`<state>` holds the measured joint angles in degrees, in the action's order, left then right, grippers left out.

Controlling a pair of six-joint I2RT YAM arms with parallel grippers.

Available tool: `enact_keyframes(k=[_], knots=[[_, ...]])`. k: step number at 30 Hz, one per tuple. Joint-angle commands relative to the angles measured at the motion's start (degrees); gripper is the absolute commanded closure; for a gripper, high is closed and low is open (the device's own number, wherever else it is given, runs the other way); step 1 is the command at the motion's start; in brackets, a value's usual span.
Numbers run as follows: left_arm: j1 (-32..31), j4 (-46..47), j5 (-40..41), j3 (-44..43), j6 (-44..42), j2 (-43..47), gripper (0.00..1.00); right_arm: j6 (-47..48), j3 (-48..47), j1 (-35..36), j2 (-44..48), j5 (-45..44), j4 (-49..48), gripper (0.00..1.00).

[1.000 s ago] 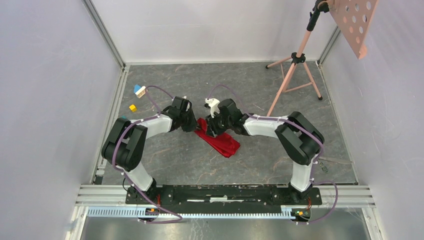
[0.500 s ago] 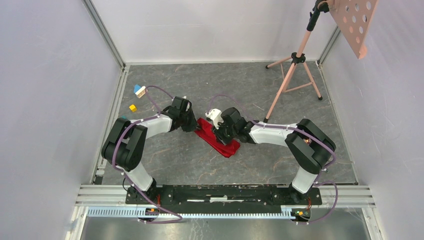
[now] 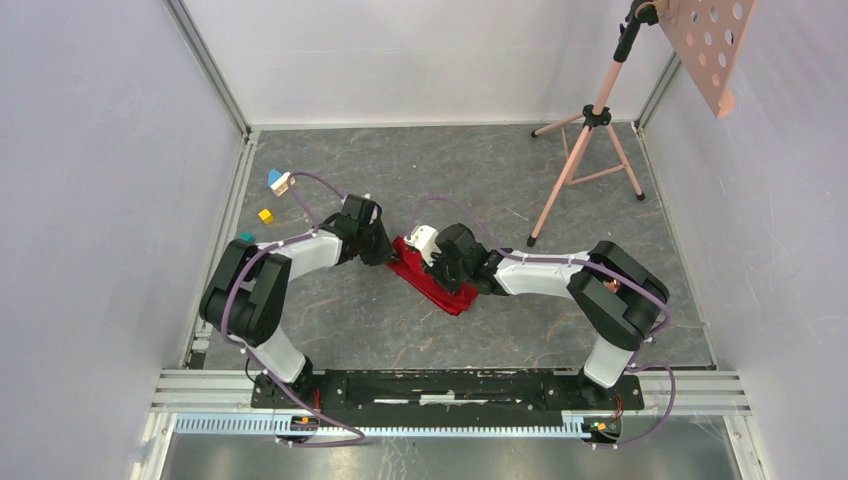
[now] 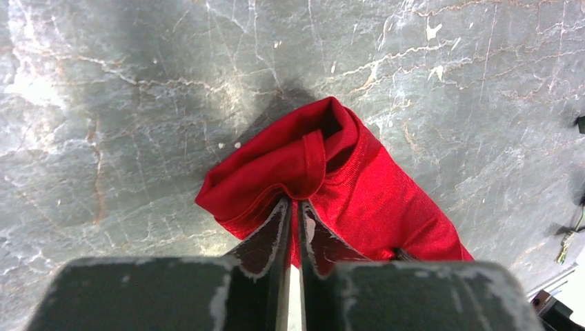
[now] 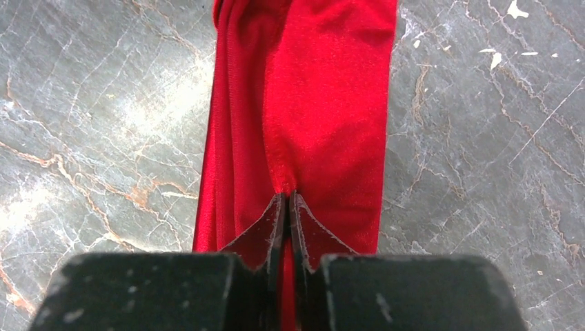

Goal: Fold the napkin into a case and place the utensils inside
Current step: Stuff the top corner of the smaller-rectangle-folded napkin into the folded napkin.

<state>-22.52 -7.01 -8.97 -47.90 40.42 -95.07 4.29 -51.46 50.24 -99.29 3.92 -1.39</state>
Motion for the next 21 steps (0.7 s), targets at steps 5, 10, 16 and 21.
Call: enact_keyframes(k=[5,10,16,21], knots=[[0.4,-6.0,2.2,3.0,-0.9,10.0,0.58,-3.7,0.4,0.6,3.2,-1.6,-1.0,1.0],[0.5,-11.1,1.8,5.3,1.2,16.1,0.4,-7.4,1.0,0.7,3.9,-0.5,-0.9,1.0],[0.3,-6.8,-8.1,13.3,10.1,21.6,0.36,-10.7,1.4,0.9,5.9,1.6,-0.6,0.99],[-2.5,3.1,-12.5,17.8,16.9,20.6,0.41,-12.7,1.5,1.3,6.0,2.9,-0.4,1.0]])
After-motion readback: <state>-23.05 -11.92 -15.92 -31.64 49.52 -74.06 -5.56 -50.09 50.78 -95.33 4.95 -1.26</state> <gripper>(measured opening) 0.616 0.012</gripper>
